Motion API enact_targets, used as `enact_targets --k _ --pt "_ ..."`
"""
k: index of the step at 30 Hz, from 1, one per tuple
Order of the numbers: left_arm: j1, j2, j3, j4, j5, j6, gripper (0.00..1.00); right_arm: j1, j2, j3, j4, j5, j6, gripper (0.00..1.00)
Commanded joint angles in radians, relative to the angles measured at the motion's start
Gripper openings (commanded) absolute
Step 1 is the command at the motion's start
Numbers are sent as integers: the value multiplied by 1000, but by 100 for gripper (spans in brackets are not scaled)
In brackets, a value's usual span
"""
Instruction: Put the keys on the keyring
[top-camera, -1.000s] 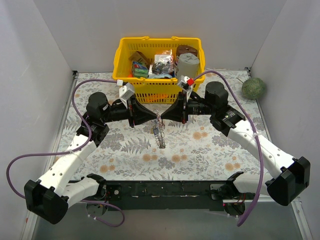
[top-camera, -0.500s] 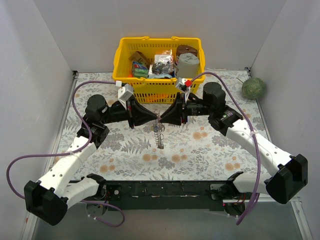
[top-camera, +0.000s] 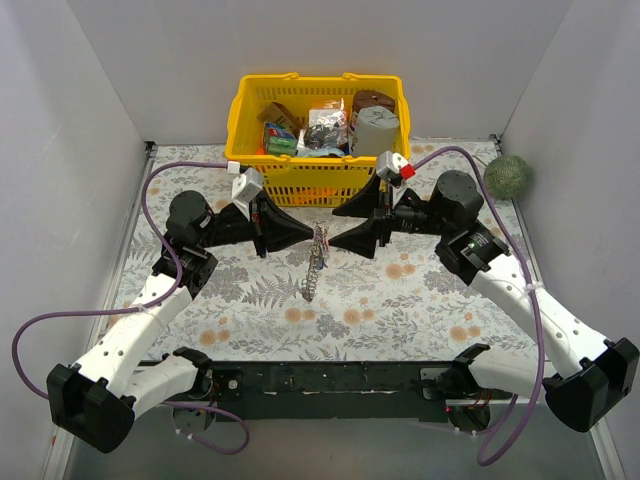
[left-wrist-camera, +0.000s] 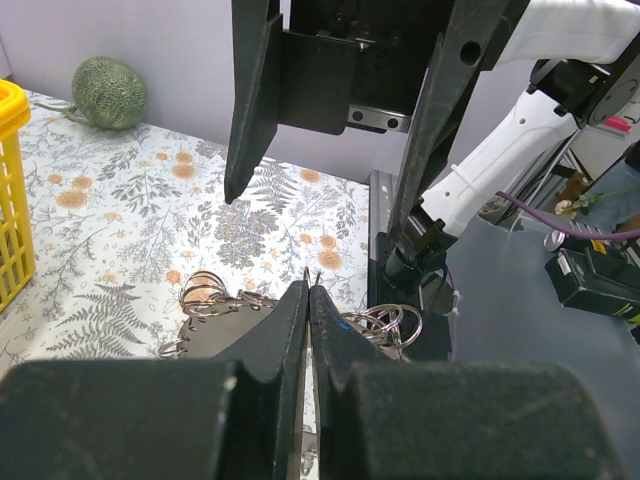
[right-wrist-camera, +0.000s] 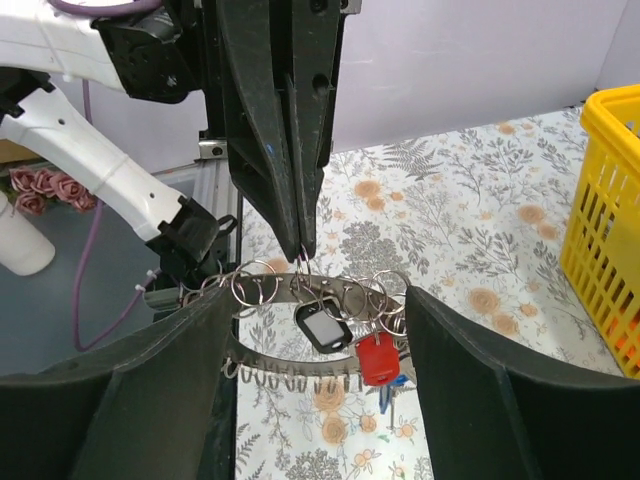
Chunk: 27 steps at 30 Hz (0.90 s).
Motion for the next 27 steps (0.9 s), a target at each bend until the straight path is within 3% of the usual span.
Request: enact_targets --k 1,12,19,27 --pt "-4 -20 8 61 14 -17 0 -3 24 22 108 -55 41 75" --pt "-4 -20 13 87 25 -39 0 -1 90 16 217 -124 128 46" --pt "-4 -19 10 97 22 -48 0 10 101 5 251 -136 160 36" --pt "-6 -19 6 110 19 -55 0 28 101 -16 268 -139 176 33"
